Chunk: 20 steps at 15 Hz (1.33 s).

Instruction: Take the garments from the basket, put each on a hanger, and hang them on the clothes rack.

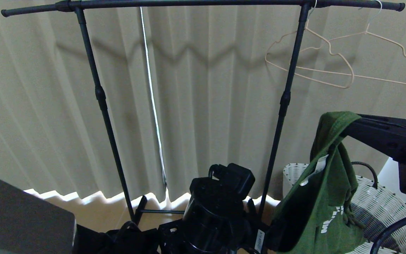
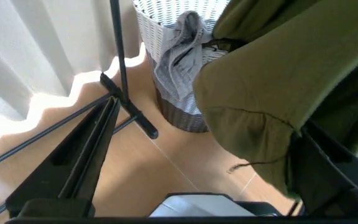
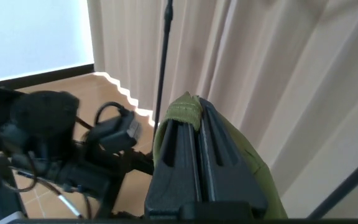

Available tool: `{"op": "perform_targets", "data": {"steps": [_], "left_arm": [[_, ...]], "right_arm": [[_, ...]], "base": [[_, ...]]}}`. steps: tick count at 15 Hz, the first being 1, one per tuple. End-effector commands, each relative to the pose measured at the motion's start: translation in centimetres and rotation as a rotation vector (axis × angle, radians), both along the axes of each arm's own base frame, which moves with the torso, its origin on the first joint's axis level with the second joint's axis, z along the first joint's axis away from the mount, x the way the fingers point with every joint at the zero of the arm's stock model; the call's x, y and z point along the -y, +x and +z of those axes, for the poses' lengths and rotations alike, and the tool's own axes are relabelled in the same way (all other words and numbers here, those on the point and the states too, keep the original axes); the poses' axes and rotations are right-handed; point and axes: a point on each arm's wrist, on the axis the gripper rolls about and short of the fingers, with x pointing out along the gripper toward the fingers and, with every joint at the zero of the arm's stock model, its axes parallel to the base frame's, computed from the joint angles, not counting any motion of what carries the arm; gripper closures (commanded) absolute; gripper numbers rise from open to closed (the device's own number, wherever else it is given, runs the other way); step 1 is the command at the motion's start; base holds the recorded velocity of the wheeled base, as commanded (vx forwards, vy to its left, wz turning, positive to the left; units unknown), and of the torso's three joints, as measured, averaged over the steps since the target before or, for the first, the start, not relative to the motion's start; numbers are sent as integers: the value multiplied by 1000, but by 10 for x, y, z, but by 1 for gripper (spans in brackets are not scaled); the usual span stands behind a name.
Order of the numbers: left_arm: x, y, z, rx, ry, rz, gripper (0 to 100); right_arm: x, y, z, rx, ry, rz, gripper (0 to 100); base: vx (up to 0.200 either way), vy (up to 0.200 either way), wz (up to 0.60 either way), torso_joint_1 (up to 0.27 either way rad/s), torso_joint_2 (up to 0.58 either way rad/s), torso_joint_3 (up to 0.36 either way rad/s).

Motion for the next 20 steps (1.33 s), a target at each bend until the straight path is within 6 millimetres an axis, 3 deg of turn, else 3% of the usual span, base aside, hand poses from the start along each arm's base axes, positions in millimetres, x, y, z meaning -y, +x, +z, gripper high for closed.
{"op": "perform_targets", "data": {"steps": [1,5,7,9,11,15,17,20], "left_arm": [[1,3,-5,-3,14,4,100],[-9,-4,-9,29,58,60,100],[-30,-12,0,128,41,128,100],[-56,-8,29,206,12,172,100],[-93,2,83,290,-19,264,100],[-138,8,153,363,-91,406,100],[-150,0,174,366,-89,423,100],[-153,-2,172,295,5,414,100]], "right_arm": [[-1,-2,1,4,2,10,100],[-1,-2,1,4,2,8,100],[-1,-1,-1,-2,2,5,100],[0,-1,-1,-2,0,2,100],[0,-1,0,2,2,0,100],[-2,1,9,45,32,0,100],[-1,2,13,81,55,-7,100],[3,5,5,59,37,-35,100]], "base": [[0,0,0,0,0,0],[0,0,0,0,0,0],[0,0,0,0,0,0],[0,0,0,0,0,0],[0,0,0,0,0,0],[0,0,0,0,0,0],[0,0,0,0,0,0],[0,0,0,0,0,0]]}}
